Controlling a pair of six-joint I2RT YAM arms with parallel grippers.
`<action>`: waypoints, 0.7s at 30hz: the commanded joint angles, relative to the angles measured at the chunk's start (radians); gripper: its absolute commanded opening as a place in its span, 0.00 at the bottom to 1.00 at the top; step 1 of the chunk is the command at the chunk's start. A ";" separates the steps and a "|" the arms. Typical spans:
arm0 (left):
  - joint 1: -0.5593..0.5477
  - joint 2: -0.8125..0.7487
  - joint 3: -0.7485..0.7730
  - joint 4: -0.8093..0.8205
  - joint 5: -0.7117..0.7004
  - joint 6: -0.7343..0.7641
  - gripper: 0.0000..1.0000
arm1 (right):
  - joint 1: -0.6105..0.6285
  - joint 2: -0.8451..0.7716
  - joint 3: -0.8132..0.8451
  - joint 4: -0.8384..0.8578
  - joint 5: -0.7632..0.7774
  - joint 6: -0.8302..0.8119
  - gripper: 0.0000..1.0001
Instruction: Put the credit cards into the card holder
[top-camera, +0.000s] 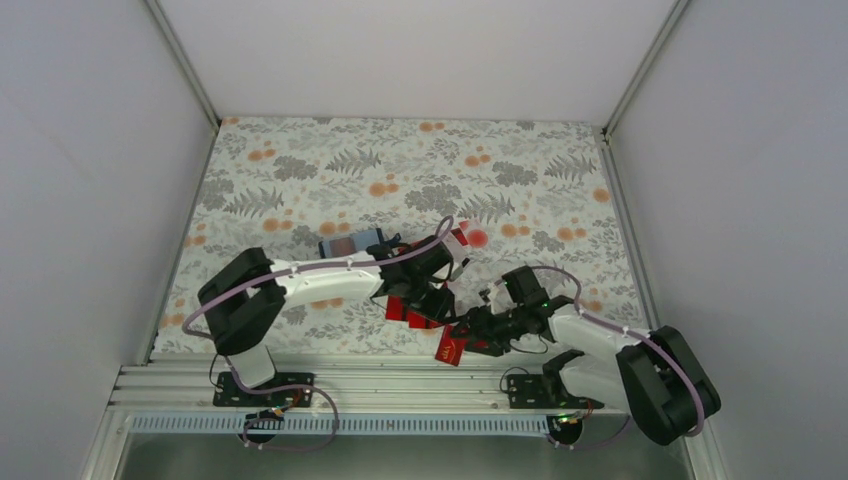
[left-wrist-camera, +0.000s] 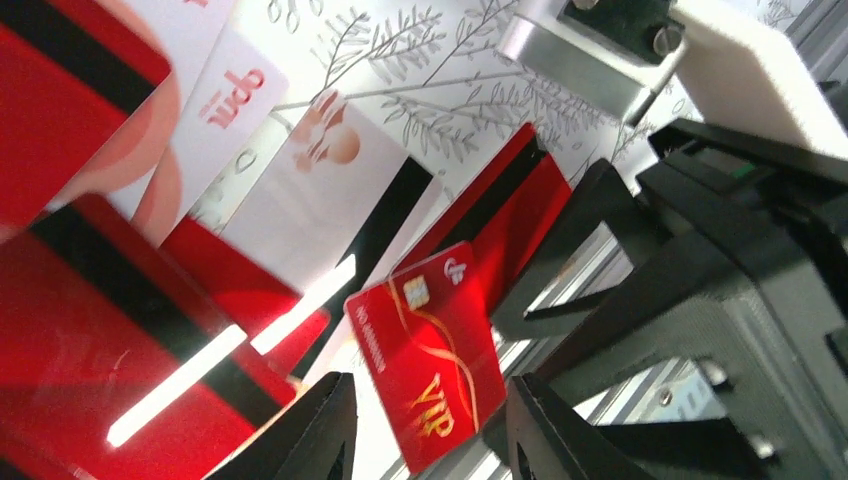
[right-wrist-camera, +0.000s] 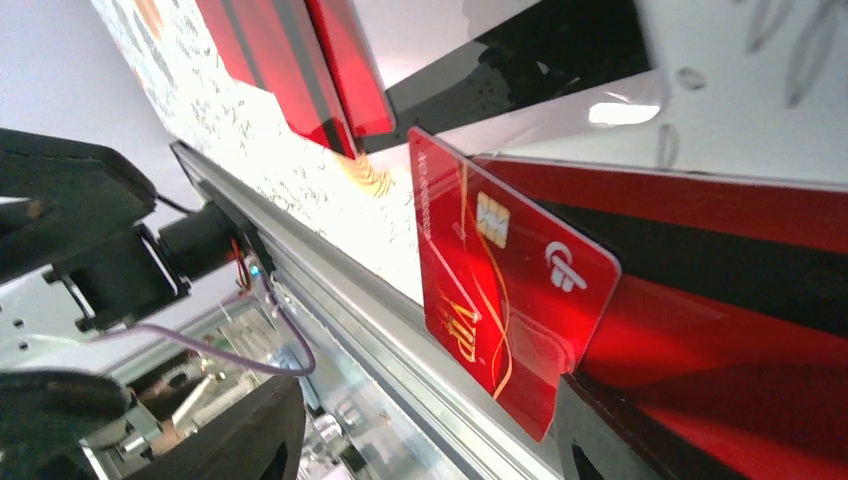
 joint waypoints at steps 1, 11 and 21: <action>0.001 -0.060 -0.071 -0.085 -0.006 0.000 0.37 | 0.030 0.043 -0.007 -0.076 0.023 -0.064 0.66; -0.009 0.011 -0.111 -0.018 0.095 0.034 0.31 | 0.080 0.117 0.024 -0.143 0.055 -0.119 0.69; -0.013 0.065 -0.107 0.027 0.149 0.030 0.21 | 0.112 0.123 -0.022 -0.019 0.100 -0.032 0.68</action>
